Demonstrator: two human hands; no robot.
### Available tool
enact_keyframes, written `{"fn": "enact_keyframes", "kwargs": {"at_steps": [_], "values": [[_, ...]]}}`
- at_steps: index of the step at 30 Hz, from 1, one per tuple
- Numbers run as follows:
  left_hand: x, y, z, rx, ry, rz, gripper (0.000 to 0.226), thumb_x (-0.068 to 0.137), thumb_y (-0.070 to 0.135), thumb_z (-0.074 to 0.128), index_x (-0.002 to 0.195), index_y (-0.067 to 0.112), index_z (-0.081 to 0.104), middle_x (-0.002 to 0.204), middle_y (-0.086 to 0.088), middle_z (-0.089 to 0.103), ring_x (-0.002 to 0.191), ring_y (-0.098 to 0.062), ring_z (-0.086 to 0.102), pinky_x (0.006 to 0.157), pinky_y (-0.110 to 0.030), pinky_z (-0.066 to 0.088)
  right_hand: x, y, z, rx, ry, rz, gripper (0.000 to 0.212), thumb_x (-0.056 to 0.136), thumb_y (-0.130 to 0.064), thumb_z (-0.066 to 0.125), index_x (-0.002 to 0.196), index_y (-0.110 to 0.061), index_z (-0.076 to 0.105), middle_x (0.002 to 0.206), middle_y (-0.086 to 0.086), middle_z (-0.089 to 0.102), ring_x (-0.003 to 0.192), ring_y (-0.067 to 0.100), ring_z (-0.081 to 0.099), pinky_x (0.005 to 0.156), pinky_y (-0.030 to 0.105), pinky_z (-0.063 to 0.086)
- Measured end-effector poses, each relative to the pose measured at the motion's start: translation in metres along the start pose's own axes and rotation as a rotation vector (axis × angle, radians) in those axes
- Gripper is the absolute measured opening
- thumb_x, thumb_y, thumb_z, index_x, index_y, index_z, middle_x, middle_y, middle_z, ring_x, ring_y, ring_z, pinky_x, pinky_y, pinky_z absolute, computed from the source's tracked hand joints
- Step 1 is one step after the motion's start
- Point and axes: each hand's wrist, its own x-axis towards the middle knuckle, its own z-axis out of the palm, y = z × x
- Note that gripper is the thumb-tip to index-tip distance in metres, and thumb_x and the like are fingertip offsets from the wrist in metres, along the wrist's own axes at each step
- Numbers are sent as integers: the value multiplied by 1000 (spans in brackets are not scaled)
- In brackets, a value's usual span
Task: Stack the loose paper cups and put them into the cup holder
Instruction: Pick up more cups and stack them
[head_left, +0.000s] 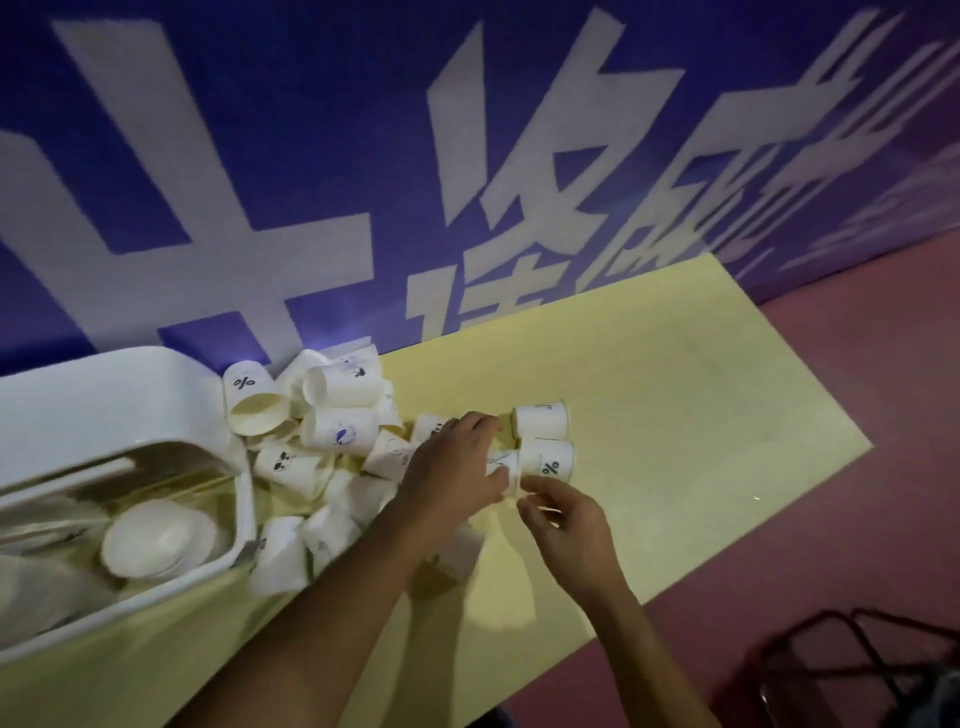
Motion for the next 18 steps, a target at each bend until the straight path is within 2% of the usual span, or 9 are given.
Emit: {"fn": "enact_keyframes", "kwargs": {"at_steps": [4, 8, 13, 16, 18], "values": [[86, 36, 46, 109, -128, -6, 57, 96, 43, 61, 145, 20, 45, 146, 1, 50, 129, -24, 51, 97, -40, 49, 20, 42, -55, 73, 32, 72, 22, 96, -18, 67, 114, -27, 74, 111, -18, 73, 94, -5, 67, 76, 10, 51], [154, 47, 74, 237, -213, -71, 62, 94, 45, 64, 146, 17, 44, 143, -6, 53, 128, -29, 53, 99, -42, 50, 43, 77, -94, 114, 35, 128, 19, 98, -18, 66, 113, -26, 73, 111, -19, 72, 95, -9, 64, 74, 6, 48], [196, 37, 99, 304, -395, -85, 76, 81, 55, 74, 144, 22, 45, 136, -4, 57, 123, -28, 58, 95, -40, 50, 69, 107, -116, 100, -7, 154, 20, 97, -19, 66, 114, -28, 72, 112, -21, 71, 99, -10, 63, 77, 8, 50], [203, 33, 106, 326, -442, -78, 69, 79, 49, 75, 137, 24, 48, 129, -2, 61, 115, -26, 61, 88, -36, 50, 82, 117, -116, 83, -50, 175, 21, 97, -23, 67, 116, -31, 70, 117, -20, 70, 99, -8, 64, 83, 17, 56], [202, 34, 102, 268, -387, -89, 60, 78, 46, 75, 126, 23, 49, 122, -1, 62, 108, -27, 63, 84, -36, 50, 90, 122, -113, 47, -93, 179, 27, 95, -28, 70, 121, -33, 67, 122, -19, 68, 101, -5, 64, 86, 23, 58]]}}
